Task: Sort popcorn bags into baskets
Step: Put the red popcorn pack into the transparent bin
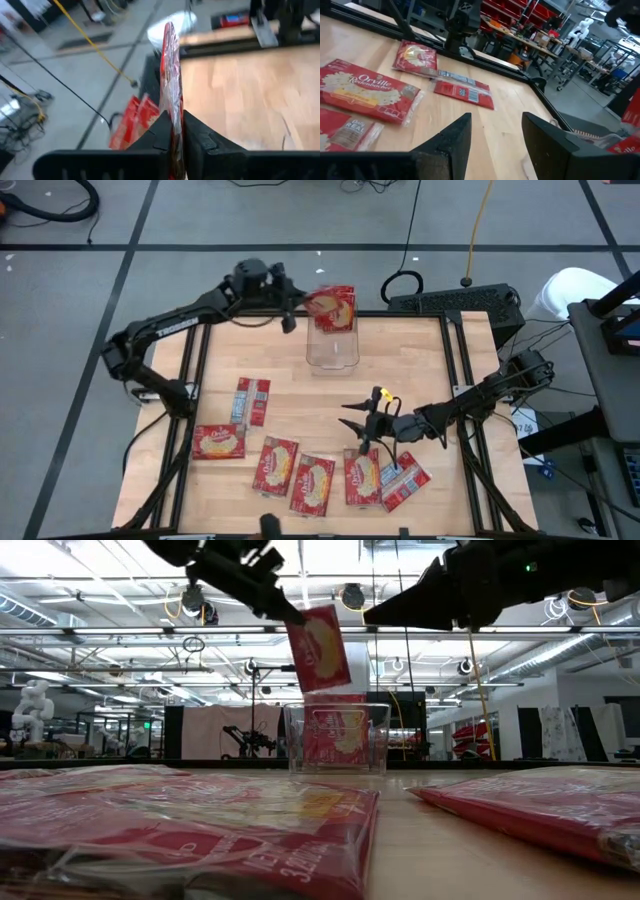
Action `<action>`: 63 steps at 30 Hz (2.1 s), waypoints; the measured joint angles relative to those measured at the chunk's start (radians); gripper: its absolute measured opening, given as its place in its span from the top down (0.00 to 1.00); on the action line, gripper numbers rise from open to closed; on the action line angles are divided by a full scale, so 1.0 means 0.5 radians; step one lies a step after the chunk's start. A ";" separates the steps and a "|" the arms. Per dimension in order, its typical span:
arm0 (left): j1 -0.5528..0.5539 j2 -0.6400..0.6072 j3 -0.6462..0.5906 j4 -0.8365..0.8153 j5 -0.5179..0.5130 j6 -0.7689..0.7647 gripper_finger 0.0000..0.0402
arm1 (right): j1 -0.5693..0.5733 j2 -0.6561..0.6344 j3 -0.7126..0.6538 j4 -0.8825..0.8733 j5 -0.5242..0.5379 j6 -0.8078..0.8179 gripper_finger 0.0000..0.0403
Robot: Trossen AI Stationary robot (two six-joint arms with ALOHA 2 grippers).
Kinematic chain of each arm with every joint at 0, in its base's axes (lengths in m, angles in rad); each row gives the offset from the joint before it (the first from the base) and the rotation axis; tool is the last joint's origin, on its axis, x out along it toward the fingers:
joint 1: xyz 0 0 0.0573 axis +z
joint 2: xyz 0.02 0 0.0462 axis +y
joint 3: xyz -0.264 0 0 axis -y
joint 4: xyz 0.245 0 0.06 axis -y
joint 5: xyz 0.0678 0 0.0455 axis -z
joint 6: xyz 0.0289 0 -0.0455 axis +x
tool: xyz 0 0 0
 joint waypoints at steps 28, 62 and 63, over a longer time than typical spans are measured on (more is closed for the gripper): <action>0.050 0.697 0.287 -0.077 0.157 0.224 0.96 | -0.002 0.000 0.001 -0.195 0.016 0.135 0.58; -0.065 0.696 0.287 -0.019 -0.920 0.345 0.51 | -0.003 0.000 0.001 -0.241 0.066 0.130 0.58; -0.076 0.676 0.287 -0.034 -0.967 0.342 0.49 | -0.003 0.000 0.001 -0.246 0.088 0.131 0.58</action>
